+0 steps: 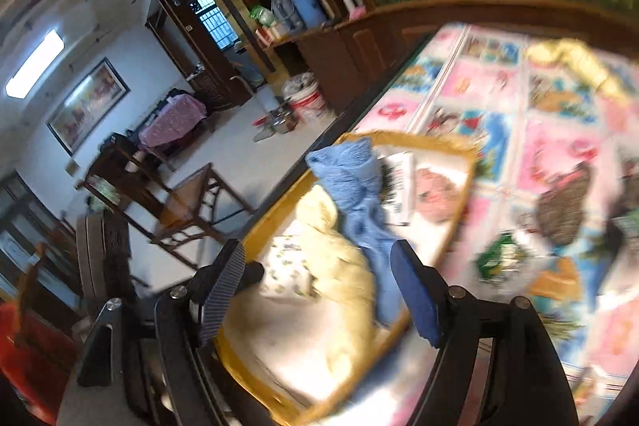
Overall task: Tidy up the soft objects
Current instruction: 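Carry the yellow towel and tissue pack into the tray and release both, then grasp the clear bag of coloured sticks with the right tool while the left tool grasps a green snack packet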
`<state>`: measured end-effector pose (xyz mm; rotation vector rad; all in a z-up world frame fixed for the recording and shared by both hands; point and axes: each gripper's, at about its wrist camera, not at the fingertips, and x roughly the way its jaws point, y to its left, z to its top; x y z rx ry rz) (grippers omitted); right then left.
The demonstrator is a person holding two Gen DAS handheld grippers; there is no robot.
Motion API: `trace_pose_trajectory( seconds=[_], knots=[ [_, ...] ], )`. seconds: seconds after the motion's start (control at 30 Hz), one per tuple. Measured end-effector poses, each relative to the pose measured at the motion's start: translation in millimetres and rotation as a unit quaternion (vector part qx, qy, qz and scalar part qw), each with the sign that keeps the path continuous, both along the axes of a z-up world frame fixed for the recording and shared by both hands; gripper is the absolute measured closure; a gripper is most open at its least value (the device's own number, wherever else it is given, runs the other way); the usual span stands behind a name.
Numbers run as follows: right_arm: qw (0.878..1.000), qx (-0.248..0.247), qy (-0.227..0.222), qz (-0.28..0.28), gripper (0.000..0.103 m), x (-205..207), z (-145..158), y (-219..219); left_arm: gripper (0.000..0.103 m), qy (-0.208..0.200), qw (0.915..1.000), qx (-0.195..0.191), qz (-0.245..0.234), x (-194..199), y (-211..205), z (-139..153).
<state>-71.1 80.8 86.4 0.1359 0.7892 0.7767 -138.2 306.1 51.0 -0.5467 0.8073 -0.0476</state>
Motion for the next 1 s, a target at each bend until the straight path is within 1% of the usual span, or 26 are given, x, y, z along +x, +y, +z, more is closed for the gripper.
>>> trace_pose_trajectory(
  seconds=[0.07,0.17,0.2,0.23,0.27,0.3,0.37,0.47,0.5,0.57,0.63,0.7,0.73,0.8,0.87,1.0],
  knots=[
    [0.997,-0.033,-0.065,-0.025,0.027,-23.1,6.8,-17.8,0.043,-0.003,1.0000,0.003,-0.007,-1.3,-7.4,2.5],
    [0.981,-0.080,-0.160,-0.068,0.021,-55.9,4.4,-51.1,0.043,-0.008,0.9996,0.011,-0.023,-2.6,-25.1,7.7],
    [0.977,-0.089,-0.177,-0.076,0.021,-61.3,-1.1,-62.0,0.043,-0.010,0.9995,0.012,-0.029,-3.3,-31.9,9.3],
    [0.975,-0.100,-0.181,-0.087,0.021,-62.2,-7.6,-74.0,0.043,-0.011,0.9992,0.013,-0.035,-4.0,-38.8,10.7],
    [0.975,-0.110,-0.166,-0.098,0.021,-60.8,-15.2,-86.3,0.044,-0.011,0.9990,0.016,-0.040,-4.2,-45.7,12.1],
    [0.979,-0.110,-0.138,-0.104,0.021,-56.0,-21.9,-99.4,0.044,-0.011,0.9987,0.019,-0.046,-4.8,-53.4,13.4],
    [0.985,-0.090,-0.072,-0.126,0.021,-46.8,-39.0,-134.0,0.044,-0.011,0.9980,0.024,-0.058,-5.0,-66.1,15.8],
    [0.984,-0.060,-0.001,-0.168,0.021,-43.9,-58.4,-184.6,0.044,-0.008,0.9968,0.028,-0.074,-5.3,-83.4,17.8],
    [0.982,-0.051,0.011,-0.179,0.021,-44.1,-61.0,-198.9,0.044,-0.006,0.9964,0.027,-0.080,-4.4,-88.9,19.2],
    [0.978,-0.033,0.026,-0.205,0.021,-48.7,-64.5,-227.9,0.044,-0.007,0.9955,0.025,-0.092,-3.5,-99.7,22.7],
    [0.972,-0.019,0.038,-0.230,0.021,-56.9,-61.2,-250.2,0.044,-0.012,0.9939,0.034,-0.104,-2.5,-112.4,25.4],
    [0.971,-0.002,0.034,-0.236,0.021,-64.1,-57.6,-265.8,0.043,-0.010,0.9916,0.044,-0.121,2.5,-126.8,22.5],
    [0.970,-0.008,0.030,-0.240,0.021,-65.3,-56.2,-269.9,0.043,-0.003,0.9908,0.045,-0.127,6.4,-133.3,19.5],
    [0.972,-0.013,0.035,-0.234,0.021,-61.9,-57.0,-270.0,0.043,0.009,0.9895,0.035,-0.140,12.0,-145.0,13.3],
    [0.976,-0.020,0.042,-0.212,0.021,-53.5,-59.1,-258.0,0.043,0.011,0.9882,0.040,-0.148,12.3,-153.0,11.4],
    [0.985,-0.068,0.046,-0.153,0.021,-36.9,-65.5,-221.3,0.043,0.017,0.9878,0.049,-0.147,10.6,-154.0,10.4]
  ],
)
